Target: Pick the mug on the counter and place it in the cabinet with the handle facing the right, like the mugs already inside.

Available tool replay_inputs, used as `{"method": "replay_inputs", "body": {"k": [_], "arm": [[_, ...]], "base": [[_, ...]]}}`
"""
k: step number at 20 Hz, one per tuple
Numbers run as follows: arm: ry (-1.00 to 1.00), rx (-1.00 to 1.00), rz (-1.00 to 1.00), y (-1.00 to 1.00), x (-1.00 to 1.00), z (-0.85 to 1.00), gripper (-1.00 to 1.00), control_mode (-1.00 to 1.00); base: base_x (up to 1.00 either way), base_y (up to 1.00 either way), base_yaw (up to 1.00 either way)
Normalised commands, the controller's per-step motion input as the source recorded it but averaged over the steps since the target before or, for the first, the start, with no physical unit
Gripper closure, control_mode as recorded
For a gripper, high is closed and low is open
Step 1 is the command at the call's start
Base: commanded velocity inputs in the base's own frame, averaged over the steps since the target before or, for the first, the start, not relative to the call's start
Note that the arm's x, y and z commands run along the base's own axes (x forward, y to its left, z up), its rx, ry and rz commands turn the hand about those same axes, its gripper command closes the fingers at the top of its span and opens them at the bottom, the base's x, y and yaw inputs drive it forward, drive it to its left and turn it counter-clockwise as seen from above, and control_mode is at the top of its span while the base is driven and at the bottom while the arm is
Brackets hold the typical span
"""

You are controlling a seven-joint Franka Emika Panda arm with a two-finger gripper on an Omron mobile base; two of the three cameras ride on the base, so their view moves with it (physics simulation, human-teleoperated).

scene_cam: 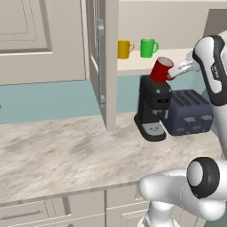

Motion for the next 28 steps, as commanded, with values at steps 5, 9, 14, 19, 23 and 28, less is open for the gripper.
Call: {"method": "replay_inputs", "body": {"k": [5,9,14,19,23,28], "arm": [[0.00,0.00,0.00,-0.08,0.35,0.09,1.00,-1.00],[0.00,0.00,0.00,-0.09,0.36,0.08,1.00,-1.00],[-0.01,0.01,0.00,-0.12,0.32,0.10,1.00,-1.00],[0.00,0.04,0.00,-0.15,0.39,0.02,1.00,-1.00],[0.00,0.04,0.00,-0.14,0.47,0.00,1.00,-1.00],[0.00,0.04,0.00,-0.11,0.52,0.00,1.00,-1.00]], "base": [[0.00,0.00,0.00],[0.00,0.00,0.00],[0.00,0.00,0.00],[0.00,0.00,0.00],[0.00,0.00,0.00],[0.00,0.00,0.00]]}}
